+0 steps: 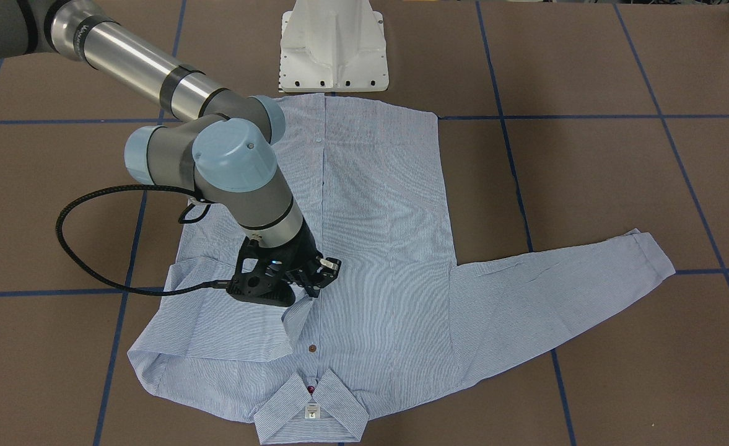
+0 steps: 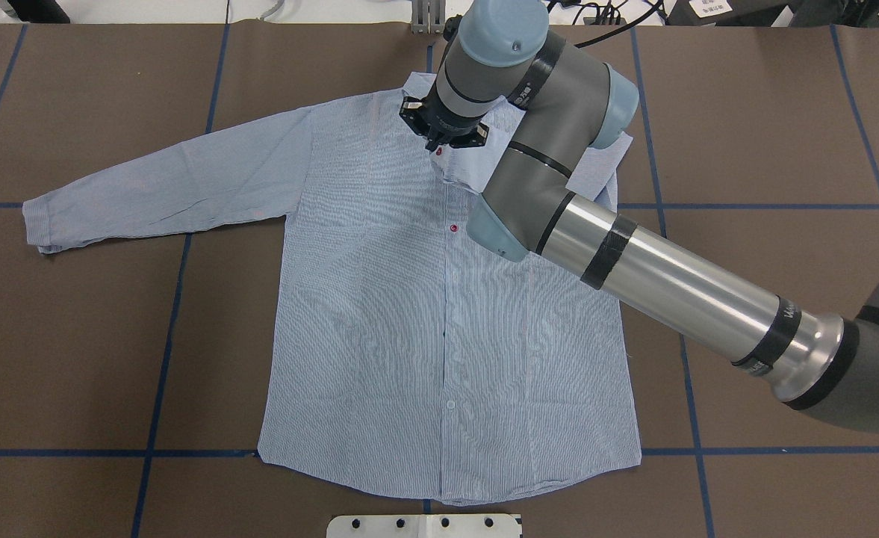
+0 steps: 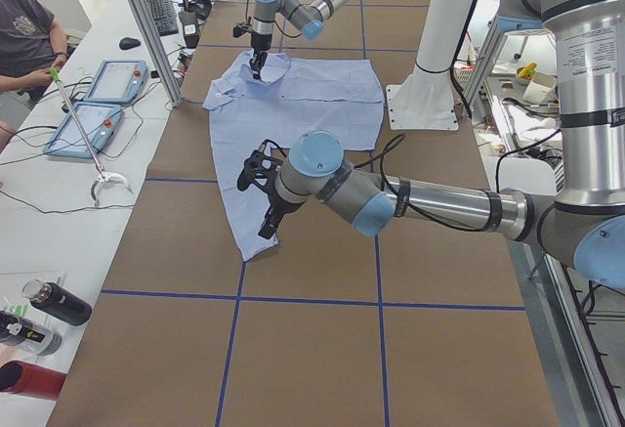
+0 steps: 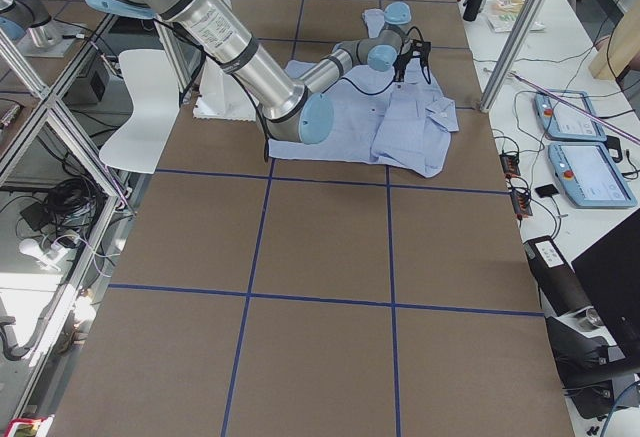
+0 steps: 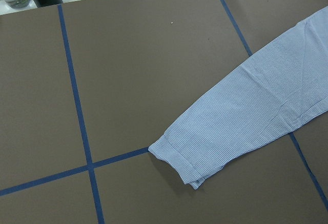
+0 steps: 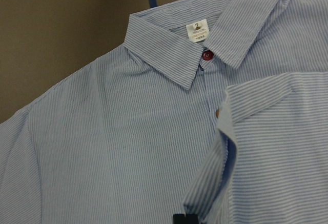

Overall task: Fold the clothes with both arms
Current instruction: 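Carry the grasped sleeve with the right gripper across the shirt toward the collar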

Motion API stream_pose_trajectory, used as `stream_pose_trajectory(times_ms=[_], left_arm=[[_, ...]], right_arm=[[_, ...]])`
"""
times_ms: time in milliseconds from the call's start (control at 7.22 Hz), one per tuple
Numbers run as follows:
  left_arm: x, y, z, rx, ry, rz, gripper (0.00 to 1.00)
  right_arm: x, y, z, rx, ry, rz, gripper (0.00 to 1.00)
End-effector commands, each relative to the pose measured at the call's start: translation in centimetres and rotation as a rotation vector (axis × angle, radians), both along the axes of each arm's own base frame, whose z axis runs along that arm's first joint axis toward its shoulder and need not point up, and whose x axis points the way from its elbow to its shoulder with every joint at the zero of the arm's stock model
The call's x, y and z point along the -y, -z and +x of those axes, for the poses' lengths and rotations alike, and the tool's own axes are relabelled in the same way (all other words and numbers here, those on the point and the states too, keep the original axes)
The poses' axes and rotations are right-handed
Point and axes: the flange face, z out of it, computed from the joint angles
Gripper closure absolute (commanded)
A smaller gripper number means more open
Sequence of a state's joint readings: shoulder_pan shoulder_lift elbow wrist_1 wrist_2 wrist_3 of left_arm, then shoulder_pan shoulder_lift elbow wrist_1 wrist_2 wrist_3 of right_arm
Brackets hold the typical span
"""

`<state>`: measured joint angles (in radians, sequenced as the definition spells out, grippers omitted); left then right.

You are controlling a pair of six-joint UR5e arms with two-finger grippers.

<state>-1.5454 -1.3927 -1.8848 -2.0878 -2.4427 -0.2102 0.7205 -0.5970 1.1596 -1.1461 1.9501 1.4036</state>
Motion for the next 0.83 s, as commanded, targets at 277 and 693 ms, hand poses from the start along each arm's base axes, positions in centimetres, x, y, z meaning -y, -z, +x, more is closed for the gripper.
stream_pose_trajectory(times_ms=[277,693], left_arm=[[0.0,-0.1,0.0,0.000,0.000,-0.004,0.00],[-0.1,0.0,0.0,-0.001,0.001,-0.002,0.00]], right_arm=[[-1.8,2.9,-4.5,0.029,-0.004,0.070,1.00],[-2.1,3.6,-4.9,0.037,0.001,0.077,1.00]])
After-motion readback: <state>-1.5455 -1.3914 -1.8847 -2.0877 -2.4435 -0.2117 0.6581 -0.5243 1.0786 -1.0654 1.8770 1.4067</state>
